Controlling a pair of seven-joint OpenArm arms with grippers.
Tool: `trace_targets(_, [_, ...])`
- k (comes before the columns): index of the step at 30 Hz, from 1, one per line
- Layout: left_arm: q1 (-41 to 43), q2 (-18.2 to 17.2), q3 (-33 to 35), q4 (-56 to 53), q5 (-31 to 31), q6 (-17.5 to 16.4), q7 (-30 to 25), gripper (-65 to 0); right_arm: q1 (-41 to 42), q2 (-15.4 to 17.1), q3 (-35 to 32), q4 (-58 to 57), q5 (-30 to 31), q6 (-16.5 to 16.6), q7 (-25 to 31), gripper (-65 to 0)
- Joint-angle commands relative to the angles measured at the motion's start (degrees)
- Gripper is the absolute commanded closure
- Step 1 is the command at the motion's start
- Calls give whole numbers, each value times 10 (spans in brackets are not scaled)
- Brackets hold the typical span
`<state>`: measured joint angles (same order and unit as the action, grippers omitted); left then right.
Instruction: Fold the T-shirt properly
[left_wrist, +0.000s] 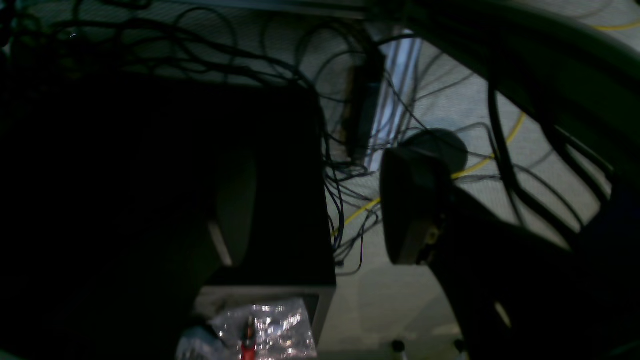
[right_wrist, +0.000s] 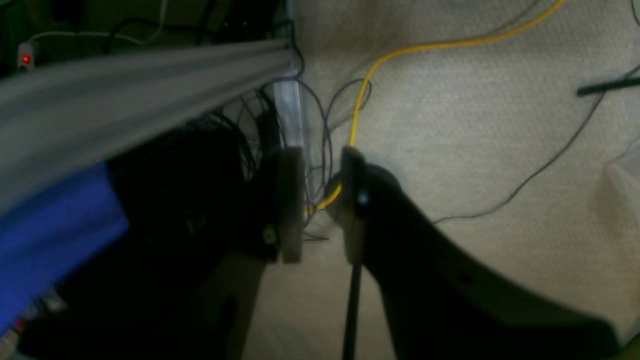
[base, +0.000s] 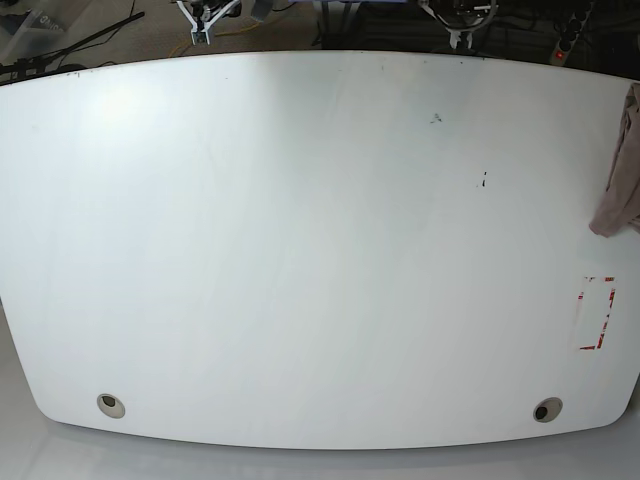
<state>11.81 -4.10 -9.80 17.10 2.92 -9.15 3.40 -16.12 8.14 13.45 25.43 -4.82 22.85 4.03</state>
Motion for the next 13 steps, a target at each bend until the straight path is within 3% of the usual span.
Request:
trace_targets(1, [-30, -2, 5, -31, 7, 8, -4, -360, 24, 4, 1, -25, 1, 3, 3, -130])
trace_targets(13, [-55, 2, 6, -56, 28, 9, -5, -360, 44, 3, 1, -56, 6, 2, 6, -130])
